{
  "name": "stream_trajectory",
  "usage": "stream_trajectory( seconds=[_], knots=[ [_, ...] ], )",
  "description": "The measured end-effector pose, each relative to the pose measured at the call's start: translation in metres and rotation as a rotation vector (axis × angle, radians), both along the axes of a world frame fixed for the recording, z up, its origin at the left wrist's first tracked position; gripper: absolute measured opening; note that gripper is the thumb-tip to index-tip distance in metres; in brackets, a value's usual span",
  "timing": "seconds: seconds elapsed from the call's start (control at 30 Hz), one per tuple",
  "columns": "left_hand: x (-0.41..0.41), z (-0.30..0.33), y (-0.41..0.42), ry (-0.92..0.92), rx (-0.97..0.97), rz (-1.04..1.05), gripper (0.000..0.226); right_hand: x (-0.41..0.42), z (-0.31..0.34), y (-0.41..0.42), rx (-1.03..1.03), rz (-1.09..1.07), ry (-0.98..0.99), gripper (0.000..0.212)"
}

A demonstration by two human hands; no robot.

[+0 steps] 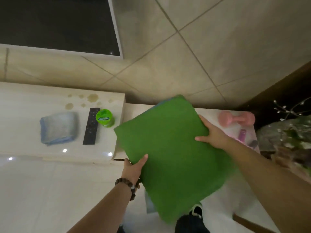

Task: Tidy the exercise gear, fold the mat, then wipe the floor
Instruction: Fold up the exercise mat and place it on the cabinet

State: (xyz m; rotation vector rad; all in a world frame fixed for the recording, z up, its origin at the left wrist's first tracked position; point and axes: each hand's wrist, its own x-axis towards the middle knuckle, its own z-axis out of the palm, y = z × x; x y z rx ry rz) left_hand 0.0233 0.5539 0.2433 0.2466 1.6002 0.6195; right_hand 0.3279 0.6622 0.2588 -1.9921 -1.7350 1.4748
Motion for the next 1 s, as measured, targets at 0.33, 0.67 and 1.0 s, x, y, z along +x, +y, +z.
stream_trajectory(
  seconds=[0.33,0.67,1.0],
  knots=[
    [0.098,-0.104,0.009,-0.182,-0.185,0.492,0.069,-0.043,-0.084,0.169,0.176,0.584,-0.252,0.107],
    [0.071,-0.110,0.029,0.395,-0.327,-0.286,0.066,-0.061,-0.172,0.107,0.259,0.501,-0.613,0.059],
    [0.001,-0.114,0.104,1.063,0.304,-0.923,0.090,-0.016,-0.163,0.011,0.242,-0.128,-0.402,0.100]
  ],
)
